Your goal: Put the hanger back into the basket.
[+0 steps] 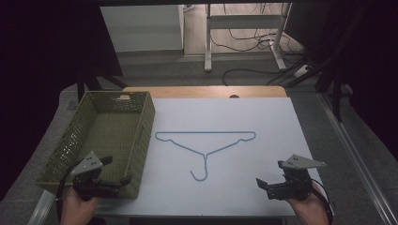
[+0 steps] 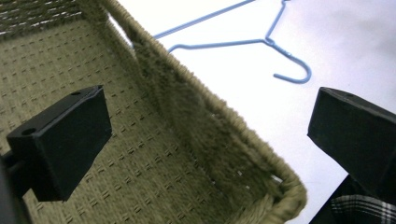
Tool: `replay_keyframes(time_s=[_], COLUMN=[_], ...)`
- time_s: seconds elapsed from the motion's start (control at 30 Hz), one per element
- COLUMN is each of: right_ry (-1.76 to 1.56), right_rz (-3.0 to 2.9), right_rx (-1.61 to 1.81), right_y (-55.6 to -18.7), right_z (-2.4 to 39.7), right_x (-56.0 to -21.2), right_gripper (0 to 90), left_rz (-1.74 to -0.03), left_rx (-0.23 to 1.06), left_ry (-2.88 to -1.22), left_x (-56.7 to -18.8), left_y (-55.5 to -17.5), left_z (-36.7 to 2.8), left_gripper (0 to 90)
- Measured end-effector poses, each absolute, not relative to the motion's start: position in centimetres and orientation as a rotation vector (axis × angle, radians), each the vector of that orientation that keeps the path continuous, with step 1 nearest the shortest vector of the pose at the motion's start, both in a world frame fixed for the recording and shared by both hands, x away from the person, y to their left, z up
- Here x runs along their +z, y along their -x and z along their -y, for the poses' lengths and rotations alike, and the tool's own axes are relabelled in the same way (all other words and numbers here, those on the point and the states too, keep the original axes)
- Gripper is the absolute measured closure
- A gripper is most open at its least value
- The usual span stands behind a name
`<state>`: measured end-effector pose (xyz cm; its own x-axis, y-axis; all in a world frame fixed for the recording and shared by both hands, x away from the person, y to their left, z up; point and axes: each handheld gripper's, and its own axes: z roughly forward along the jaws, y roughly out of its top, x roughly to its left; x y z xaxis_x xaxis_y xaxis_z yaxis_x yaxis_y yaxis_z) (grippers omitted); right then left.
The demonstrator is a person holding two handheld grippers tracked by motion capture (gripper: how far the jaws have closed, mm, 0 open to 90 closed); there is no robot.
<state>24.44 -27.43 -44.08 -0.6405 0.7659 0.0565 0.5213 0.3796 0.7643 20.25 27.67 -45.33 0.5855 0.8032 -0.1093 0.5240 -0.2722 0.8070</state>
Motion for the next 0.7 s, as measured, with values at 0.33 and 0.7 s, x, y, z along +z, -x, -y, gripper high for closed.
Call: replay_keyframes(time_s=[0.33,0.7], right_ry=[-1.083,-1.05], right_rz=[-2.368,-2.388], right_rx=[1.141,1.131], right_y=[-25.2,-26.3], right_z=[26.1,24.9], right_x=[-43.4,-42.9], right_gripper=[0.0,0.0], left_rz=[-1.044,-1.018], left_rx=[0.397,0.357], left_ry=[-1.958,-1.979], left_x=[-44.9,-43.9], left_y=[-20.5,-21.3], left_z=[-26.9,-25.2], left_gripper=[0.0,0.3])
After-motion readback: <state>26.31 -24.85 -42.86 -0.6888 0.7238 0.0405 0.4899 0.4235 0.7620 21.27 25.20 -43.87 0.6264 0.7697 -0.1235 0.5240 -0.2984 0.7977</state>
